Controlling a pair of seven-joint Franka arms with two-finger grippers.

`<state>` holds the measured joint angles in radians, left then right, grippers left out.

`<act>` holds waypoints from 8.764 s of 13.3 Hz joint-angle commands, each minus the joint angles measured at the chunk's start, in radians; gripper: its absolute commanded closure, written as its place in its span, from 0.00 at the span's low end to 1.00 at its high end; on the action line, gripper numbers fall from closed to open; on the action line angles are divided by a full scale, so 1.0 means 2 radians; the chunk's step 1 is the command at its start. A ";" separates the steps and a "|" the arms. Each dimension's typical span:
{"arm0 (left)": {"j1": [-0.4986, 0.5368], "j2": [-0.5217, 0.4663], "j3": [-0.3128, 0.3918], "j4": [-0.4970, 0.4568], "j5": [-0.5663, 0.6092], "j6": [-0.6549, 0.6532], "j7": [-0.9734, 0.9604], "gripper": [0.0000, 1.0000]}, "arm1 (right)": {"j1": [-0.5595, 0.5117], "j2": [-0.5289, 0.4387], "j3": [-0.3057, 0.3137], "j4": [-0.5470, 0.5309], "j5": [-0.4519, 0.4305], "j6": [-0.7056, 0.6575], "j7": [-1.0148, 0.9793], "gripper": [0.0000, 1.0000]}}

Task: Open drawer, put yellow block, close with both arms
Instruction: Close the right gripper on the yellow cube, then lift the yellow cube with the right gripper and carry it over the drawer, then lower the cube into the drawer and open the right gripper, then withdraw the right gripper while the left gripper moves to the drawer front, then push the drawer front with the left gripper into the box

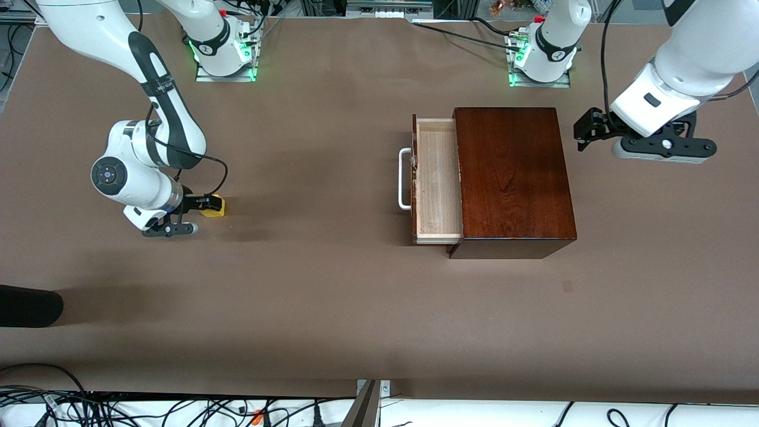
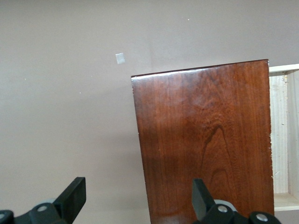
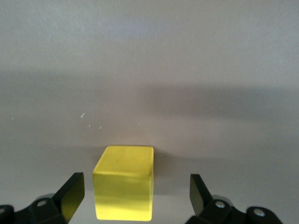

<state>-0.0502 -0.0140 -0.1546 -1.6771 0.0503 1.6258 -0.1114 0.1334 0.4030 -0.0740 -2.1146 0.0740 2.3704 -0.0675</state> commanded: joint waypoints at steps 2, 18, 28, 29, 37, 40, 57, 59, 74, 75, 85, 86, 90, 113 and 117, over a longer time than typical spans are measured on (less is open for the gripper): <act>0.005 -0.004 -0.003 0.004 0.005 -0.008 0.018 0.00 | -0.001 -0.009 0.009 -0.022 0.008 0.009 0.005 0.00; 0.017 -0.002 -0.002 0.004 0.005 -0.009 0.049 0.00 | 0.005 -0.030 0.068 0.121 0.001 -0.159 -0.016 0.90; 0.015 0.002 -0.007 0.016 0.005 -0.010 0.050 0.00 | 0.286 0.021 0.081 0.355 -0.099 -0.285 -0.021 0.90; 0.015 0.002 -0.007 0.016 0.005 -0.010 0.050 0.00 | 0.304 0.038 0.082 0.381 -0.097 -0.285 -0.019 0.90; 0.015 0.002 -0.007 0.016 0.005 -0.011 0.050 0.00 | 0.401 0.163 0.080 0.558 -0.112 -0.277 -0.084 0.89; 0.015 0.002 -0.007 0.016 0.005 -0.011 0.050 0.00 | 0.413 0.178 0.078 0.563 -0.118 -0.273 -0.107 0.87; 0.015 0.002 -0.007 0.016 0.005 -0.011 0.048 0.00 | 0.429 0.231 0.076 0.562 -0.171 -0.230 -0.164 0.83; 0.015 0.002 -0.007 0.016 0.005 -0.011 0.048 0.00 | 0.429 0.235 0.076 0.562 -0.171 -0.230 -0.166 0.81; 0.015 0.009 -0.007 0.022 -0.004 -0.011 0.043 0.00 | 0.344 0.115 0.074 0.563 -0.124 -0.315 -0.163 0.00; 0.014 0.010 -0.007 0.022 -0.009 -0.011 0.043 0.00 | 0.319 0.088 0.072 0.563 -0.124 -0.346 -0.163 0.00; -0.119 0.232 -0.041 0.168 -0.096 -0.001 0.081 0.00 | 0.196 -0.142 -0.093 0.340 0.041 -0.410 -0.084 0.00; -0.142 0.264 -0.041 0.199 -0.096 0.003 0.102 0.00 | 0.187 -0.162 -0.093 0.316 0.031 -0.413 -0.061 0.00; -0.212 0.323 -0.039 0.227 -0.090 0.091 0.170 0.00 | 0.109 -0.205 -0.020 0.251 -0.057 -0.398 -0.005 0.00; -0.234 0.379 -0.031 0.209 0.014 0.050 0.474 1.00 | 0.045 -0.177 -0.009 0.275 -0.042 -0.379 0.021 0.00; -0.206 0.375 -0.031 0.210 0.015 0.018 0.475 1.00 | 0.040 -0.176 -0.011 0.273 -0.041 -0.380 0.021 0.00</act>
<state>-0.5021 0.7527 -0.2226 -1.2436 0.0539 1.7547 0.8098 0.2243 0.0429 -0.0983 -1.5860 -0.0098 1.6246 -0.0399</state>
